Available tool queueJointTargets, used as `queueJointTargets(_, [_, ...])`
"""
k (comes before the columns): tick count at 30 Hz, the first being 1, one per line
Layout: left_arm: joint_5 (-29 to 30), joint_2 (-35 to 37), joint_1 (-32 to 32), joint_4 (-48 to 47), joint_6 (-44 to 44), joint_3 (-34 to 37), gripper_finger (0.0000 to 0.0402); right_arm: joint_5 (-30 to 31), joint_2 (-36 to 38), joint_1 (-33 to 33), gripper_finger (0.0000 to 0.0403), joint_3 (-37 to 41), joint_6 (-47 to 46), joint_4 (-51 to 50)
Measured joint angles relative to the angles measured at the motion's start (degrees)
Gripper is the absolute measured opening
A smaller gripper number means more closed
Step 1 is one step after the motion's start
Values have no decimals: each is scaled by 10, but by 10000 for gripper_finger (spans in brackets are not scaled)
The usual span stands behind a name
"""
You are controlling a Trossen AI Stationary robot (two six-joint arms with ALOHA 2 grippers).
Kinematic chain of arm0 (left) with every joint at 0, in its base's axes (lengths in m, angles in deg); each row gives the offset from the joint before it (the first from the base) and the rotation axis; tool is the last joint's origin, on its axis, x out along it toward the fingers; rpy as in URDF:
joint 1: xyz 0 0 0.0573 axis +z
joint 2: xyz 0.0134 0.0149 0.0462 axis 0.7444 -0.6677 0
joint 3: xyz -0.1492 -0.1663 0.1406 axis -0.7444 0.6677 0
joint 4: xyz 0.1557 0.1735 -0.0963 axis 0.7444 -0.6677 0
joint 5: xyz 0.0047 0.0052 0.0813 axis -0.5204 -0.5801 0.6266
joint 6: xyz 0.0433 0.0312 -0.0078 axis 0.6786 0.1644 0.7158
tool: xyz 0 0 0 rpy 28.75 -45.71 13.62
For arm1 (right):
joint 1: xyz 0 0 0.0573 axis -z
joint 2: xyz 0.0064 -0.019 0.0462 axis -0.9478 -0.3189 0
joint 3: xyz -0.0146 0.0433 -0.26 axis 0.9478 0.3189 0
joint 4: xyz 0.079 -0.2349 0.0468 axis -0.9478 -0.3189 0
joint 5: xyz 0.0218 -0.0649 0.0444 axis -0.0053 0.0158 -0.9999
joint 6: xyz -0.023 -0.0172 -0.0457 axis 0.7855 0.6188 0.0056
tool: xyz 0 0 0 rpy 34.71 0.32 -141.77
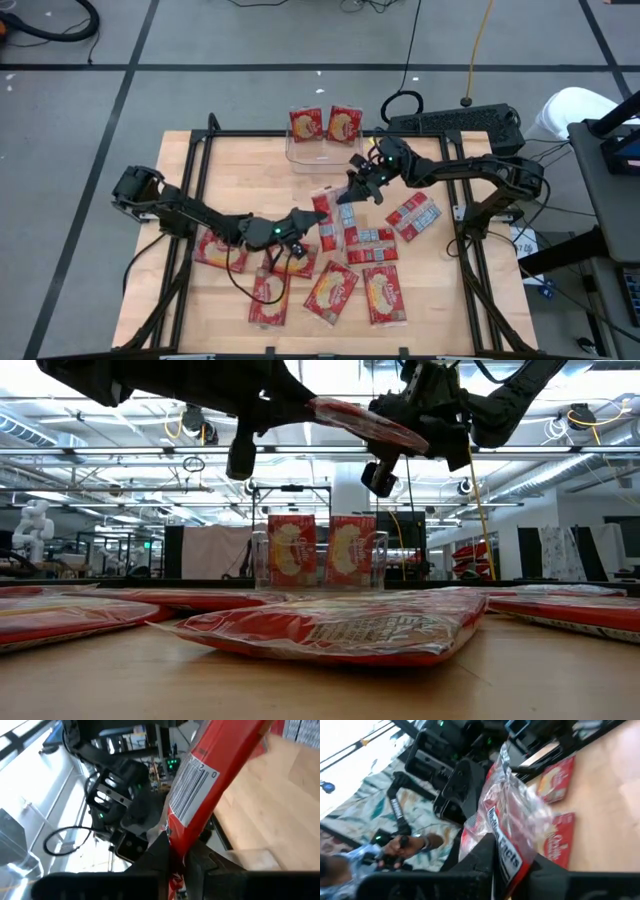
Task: Sort popcorn bags into baskets
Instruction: Put the red popcorn bag into the transparent bin
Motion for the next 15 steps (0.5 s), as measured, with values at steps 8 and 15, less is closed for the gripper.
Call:
queueJointTargets(8, [107, 0, 31, 1, -62, 0, 24, 256, 159, -13, 136, 0, 188, -207])
queueJointTargets(15, [176, 0, 62, -5, -145, 1, 32, 705, 276, -169, 173, 0, 380, -354])
